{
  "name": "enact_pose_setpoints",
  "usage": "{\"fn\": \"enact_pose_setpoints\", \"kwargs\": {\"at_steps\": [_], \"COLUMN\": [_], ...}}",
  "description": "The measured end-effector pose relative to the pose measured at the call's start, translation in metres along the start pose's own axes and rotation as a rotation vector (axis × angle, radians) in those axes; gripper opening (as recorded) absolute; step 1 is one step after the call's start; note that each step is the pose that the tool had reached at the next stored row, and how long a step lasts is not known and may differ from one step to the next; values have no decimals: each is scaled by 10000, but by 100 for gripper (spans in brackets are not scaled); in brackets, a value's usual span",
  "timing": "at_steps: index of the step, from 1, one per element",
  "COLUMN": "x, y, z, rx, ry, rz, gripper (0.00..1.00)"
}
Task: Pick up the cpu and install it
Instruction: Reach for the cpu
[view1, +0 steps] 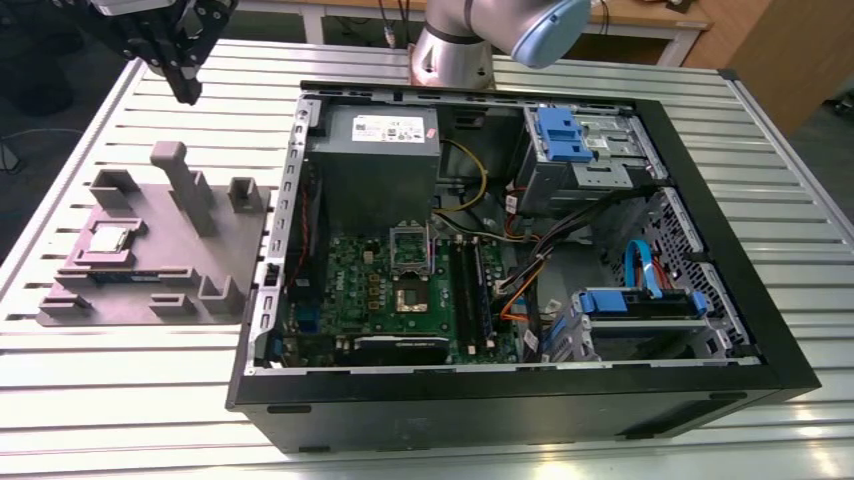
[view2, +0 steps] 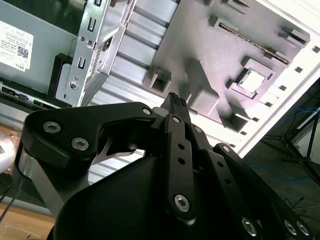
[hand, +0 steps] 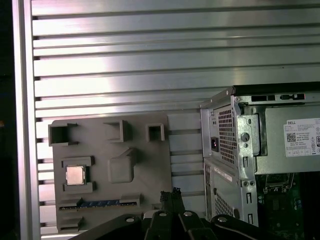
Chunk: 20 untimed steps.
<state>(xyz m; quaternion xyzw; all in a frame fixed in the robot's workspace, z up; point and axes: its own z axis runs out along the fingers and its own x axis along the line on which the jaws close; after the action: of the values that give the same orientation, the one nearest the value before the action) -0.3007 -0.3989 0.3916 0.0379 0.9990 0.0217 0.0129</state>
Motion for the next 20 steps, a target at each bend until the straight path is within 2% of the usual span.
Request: {"fn": "enact_pose_setpoints", "kwargs": {"at_steps": [14, 16, 20], "x": [33, 65, 73], "y": [-3, -5, -6], "z": [-1, -2, -2], "rx": [0, 0, 0], "ry": [0, 0, 0], "rz": [0, 0, 2], "gripper": [10, 10, 10]}}
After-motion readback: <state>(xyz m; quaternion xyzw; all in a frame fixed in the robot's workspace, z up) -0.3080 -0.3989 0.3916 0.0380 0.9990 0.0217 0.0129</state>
